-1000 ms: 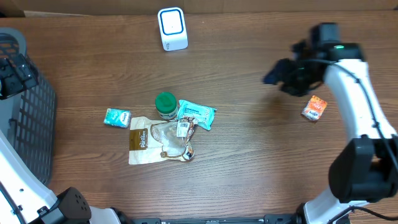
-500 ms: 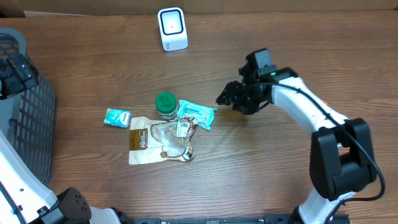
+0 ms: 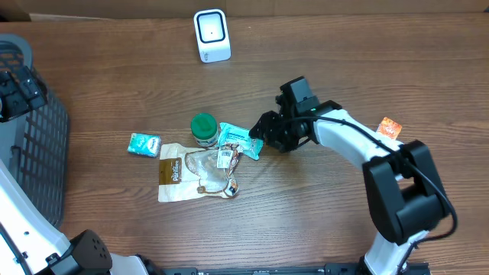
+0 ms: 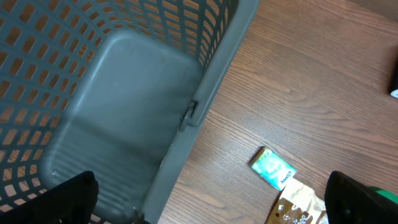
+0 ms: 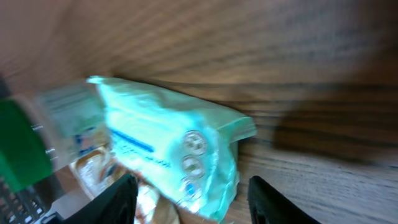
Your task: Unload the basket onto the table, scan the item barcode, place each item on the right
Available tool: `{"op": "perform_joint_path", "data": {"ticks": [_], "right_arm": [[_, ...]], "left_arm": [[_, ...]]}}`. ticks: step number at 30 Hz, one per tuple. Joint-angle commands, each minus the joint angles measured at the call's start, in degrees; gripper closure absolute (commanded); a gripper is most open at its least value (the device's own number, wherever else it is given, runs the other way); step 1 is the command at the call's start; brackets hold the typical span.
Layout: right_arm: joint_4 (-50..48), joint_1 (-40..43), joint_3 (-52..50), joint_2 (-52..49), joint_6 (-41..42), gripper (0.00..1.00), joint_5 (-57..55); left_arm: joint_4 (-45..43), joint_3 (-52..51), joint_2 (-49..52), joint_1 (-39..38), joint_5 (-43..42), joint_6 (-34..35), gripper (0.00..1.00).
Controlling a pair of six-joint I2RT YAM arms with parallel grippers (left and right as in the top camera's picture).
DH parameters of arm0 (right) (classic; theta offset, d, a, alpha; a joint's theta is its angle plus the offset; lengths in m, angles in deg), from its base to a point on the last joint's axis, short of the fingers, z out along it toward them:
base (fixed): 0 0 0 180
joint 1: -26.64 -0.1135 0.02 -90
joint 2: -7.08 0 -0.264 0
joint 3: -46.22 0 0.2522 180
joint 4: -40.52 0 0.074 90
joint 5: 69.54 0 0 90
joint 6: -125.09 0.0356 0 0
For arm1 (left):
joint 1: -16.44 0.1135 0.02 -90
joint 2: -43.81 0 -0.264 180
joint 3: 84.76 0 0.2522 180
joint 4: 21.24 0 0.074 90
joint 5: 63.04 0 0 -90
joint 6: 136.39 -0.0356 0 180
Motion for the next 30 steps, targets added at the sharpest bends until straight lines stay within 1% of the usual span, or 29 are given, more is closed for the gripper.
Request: {"op": "perform_joint_path", "data": {"ticks": [1, 7, 9, 11, 13, 14, 16, 20, 21, 24, 27, 30], "right_arm": [[-0.35, -0.85, -0.42, -3.34, 3.32, 0.5, 1.03], [-1.03, -2.21, -0.42, -5.35, 5.92, 0.52, 0.63], [-1.99, -2.78, -0.42, -6.08, 7.45, 0.57, -0.44], [-3.41, -3.37, -0.42, -7.08, 7.52, 0.66, -0.44], [-3.28, -3.43, -0.42, -7.58, 7.45, 0.91, -1.62], [-2.82, -3.43, -0.42, -7.61, 7.43, 0.96, -2.6], [-2.16, -2.64, -0.31, -7.48, 5.86, 0.96, -3.48], [1.62, 1.01, 1.49, -6.08, -2.38, 0.96, -3.15], [4.87, 3.21, 3.13, -4.81, -7.56, 0.96, -3.15], [11.21, 7.19, 6.38, -2.47, -16.87, 0.96, -2.34], [17.31, 10.88, 9.46, -0.85, -28.04, 0.96, 0.48], [21.86, 13.62, 10.97, -0.68, -35.67, 0.96, 0.92]], "left_arm": [[-0.09, 0.68, 0.28, 0.04, 0.17, -0.68, 0.0], [-0.09, 0.68, 0.28, 0.04, 0.17, -0.68, 0.0], [-0.09, 0.68, 0.28, 0.04, 0.17, -0.68, 0.0], [-0.09, 0.68, 0.28, 0.04, 0.17, -0.68, 0.01], [-0.09, 0.68, 0.28, 0.04, 0.17, -0.68, 0.01], [-0.09, 0.68, 0.28, 0.04, 0.2, -0.68, 0.0], [-0.09, 0.68, 0.28, 0.04, 0.2, -0.68, 0.0], [-0.09, 0.68, 0.28, 0.04, 0.17, -0.68, 0.01], [-0.09, 0.68, 0.28, 0.04, 0.17, -0.68, 0.0], [-0.09, 0.68, 0.28, 0.04, 0.17, -0.68, 0.01], [-0.09, 0.68, 0.28, 0.04, 0.17, -0.68, 0.0], [-0.09, 0.68, 0.28, 0.04, 0.17, -0.68, 0.01]]}}
